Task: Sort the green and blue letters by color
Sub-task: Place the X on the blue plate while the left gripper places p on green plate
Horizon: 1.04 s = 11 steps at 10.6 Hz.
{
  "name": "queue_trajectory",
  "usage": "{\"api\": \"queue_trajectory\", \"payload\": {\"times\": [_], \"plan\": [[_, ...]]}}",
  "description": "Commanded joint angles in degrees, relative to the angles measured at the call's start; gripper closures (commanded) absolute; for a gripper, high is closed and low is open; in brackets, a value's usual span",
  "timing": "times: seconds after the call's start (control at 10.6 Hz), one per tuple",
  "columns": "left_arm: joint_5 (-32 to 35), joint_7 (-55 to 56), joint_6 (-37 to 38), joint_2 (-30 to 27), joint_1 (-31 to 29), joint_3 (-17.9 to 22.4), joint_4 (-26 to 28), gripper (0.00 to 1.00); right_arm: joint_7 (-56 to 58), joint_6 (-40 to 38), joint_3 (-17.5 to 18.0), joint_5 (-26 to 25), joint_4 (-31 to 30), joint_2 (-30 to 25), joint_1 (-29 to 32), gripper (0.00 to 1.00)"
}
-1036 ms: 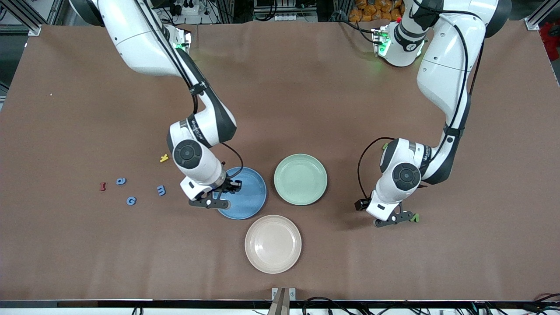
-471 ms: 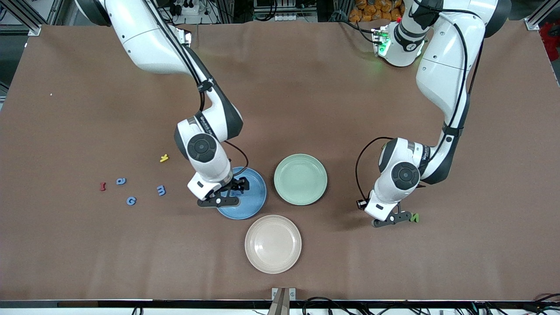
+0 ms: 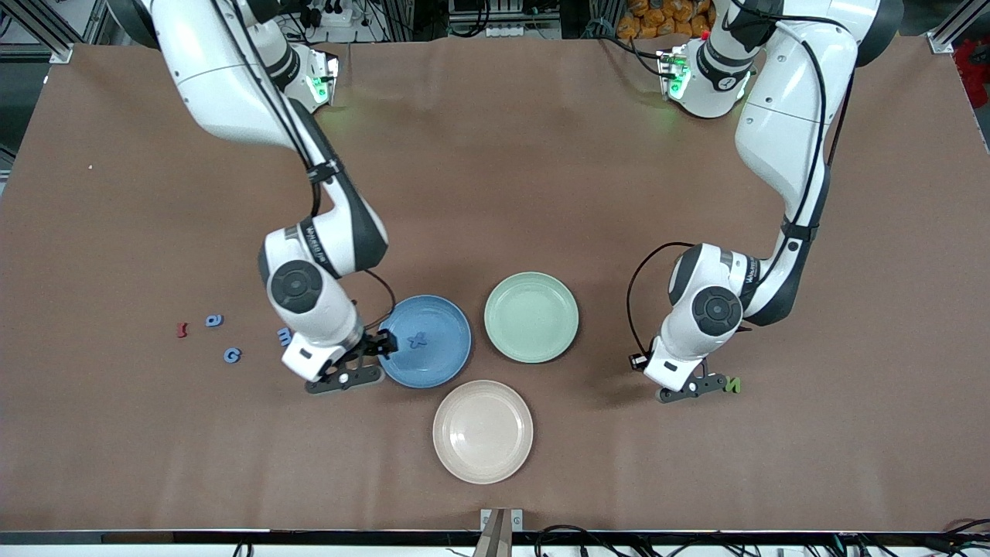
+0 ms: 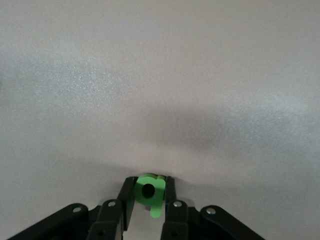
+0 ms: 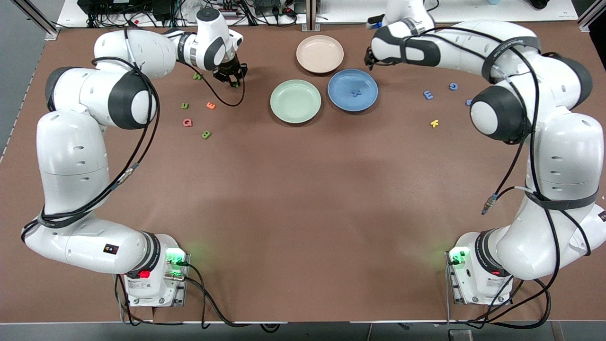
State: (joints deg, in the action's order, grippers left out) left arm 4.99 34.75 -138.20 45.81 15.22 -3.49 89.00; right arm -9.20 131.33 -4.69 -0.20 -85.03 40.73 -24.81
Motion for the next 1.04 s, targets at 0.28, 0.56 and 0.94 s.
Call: {"api": "queue_trajectory", "payload": {"times": [0.28, 0.56, 0.94], "plan": [[-4.6, 12.9, 0.3, -6.3, 5.6, 0.0, -1.5, 1.0, 14.0, -1.9, 1.1, -0.1, -0.2, -1.1, 10.9, 0.0], [-4.5, 21.0, 0.4, -7.0, 11.7, 0.0, -1.6, 1.0, 15.2, -4.6, 1.1, -0.1, -3.6, -2.6, 12.1, 0.0], [-3.8, 24.1, 1.1, -5.0, 17.1, 0.4, -0.6, 1.0, 18.9, 13.6, 1.1, -0.1, -22.4, -8.9, 12.8, 0.0]]}}
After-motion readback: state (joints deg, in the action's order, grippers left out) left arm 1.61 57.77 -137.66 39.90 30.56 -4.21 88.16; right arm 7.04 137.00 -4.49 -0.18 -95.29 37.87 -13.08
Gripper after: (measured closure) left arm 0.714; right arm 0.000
